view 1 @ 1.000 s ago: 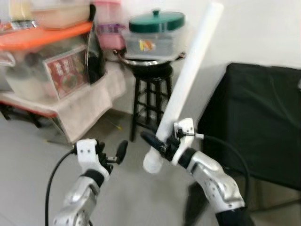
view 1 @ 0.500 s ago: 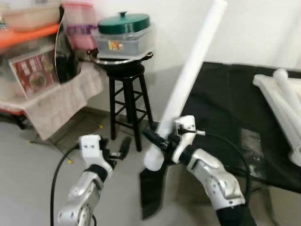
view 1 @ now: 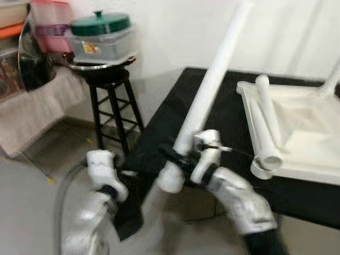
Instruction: Building children table
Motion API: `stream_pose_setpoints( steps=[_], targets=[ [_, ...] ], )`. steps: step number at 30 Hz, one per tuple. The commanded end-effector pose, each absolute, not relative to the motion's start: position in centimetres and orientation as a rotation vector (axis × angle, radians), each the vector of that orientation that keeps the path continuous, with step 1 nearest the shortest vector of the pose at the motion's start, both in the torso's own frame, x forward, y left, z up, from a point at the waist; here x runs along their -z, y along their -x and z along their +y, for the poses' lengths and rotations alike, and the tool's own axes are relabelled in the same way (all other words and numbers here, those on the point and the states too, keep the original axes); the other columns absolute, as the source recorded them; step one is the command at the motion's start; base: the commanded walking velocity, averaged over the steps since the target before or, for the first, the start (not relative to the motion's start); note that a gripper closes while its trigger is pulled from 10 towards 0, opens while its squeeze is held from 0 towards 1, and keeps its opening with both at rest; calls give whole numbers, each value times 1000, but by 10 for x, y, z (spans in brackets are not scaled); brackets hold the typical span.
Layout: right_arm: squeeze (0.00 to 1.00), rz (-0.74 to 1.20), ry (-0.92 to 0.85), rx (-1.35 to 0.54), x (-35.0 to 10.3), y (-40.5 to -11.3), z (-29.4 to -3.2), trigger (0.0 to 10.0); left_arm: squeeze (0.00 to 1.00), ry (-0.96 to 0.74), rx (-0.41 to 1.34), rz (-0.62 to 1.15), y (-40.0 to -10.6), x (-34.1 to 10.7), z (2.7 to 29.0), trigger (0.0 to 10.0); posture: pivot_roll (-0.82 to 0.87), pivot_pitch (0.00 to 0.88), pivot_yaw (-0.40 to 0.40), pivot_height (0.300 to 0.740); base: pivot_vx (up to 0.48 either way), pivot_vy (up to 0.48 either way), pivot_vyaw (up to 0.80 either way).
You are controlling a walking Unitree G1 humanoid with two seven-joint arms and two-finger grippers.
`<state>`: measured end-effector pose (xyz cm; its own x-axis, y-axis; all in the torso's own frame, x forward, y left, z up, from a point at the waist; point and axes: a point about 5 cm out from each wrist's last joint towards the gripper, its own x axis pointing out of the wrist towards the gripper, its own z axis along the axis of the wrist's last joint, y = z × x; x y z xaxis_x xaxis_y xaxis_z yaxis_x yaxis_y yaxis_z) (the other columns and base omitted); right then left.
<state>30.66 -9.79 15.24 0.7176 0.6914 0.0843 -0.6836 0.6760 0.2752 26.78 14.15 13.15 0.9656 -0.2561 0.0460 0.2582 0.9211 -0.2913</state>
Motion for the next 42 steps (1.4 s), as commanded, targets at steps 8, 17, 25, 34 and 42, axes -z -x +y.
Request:
stream_pose_setpoints(
  steps=[8,17,25,34,42],
  targets=[
    [0,11,-325,-805,-158,-306,-90,10000,0,285,248,-4,-268,-132,148,10000,-39,0,19,740,0,-480,0],
    [0,15,-328,-811,-158,-306,-90,10000,0,287,245,-7,-268,-133,147,10000,-42,0,16,740,0,-480,0],
    [0,17,-333,-814,-158,-307,-91,10000,0,286,244,-7,-269,-133,147,10000,-43,0,15,740,0,-480,0],
    [0,18,-339,-815,-159,-307,-91,10000,0,281,241,-7,-269,-133,147,10000,-42,0,15,740,0,-480,0],
    [0,18,-341,-819,-159,-306,-90,10000,0,278,240,-6,-268,-133,148,10000,-41,0,16,740,0,-480,0]
  ],
)
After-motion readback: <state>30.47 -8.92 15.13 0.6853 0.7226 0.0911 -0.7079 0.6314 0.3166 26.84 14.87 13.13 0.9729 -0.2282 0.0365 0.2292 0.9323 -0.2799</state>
